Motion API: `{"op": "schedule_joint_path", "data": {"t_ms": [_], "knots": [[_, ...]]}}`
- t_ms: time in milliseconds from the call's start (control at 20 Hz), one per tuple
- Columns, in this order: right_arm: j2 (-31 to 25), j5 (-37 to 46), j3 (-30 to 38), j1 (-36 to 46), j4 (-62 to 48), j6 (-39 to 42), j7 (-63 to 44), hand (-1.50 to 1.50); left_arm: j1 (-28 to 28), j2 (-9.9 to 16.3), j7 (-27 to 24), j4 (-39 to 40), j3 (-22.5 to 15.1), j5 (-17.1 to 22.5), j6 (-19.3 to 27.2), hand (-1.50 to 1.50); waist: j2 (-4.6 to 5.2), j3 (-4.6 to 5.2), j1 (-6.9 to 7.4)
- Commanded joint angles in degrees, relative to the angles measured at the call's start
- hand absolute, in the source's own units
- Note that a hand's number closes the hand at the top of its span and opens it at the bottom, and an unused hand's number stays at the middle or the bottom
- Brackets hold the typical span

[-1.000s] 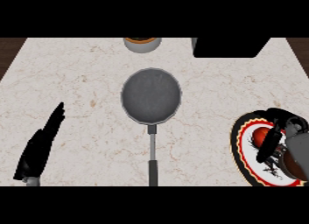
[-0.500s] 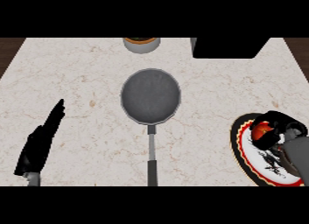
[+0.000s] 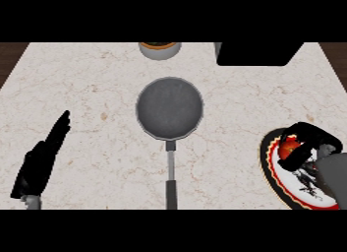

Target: Pick the tomato from the plate and place it in the pan

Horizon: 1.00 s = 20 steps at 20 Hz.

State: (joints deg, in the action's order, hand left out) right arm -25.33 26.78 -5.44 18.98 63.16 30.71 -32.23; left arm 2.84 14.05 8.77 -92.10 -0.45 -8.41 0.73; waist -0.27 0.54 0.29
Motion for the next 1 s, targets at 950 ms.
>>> {"op": "schedule_joint_path", "data": {"t_ms": [950], "knots": [[4.01,19.39,-5.80,17.02,9.46,-35.93,27.80,1.50,2.48,-1.82,-0.30,-1.74,-1.52,-2.48,0.63,0.00,0.30,-0.57,0.71]]}}
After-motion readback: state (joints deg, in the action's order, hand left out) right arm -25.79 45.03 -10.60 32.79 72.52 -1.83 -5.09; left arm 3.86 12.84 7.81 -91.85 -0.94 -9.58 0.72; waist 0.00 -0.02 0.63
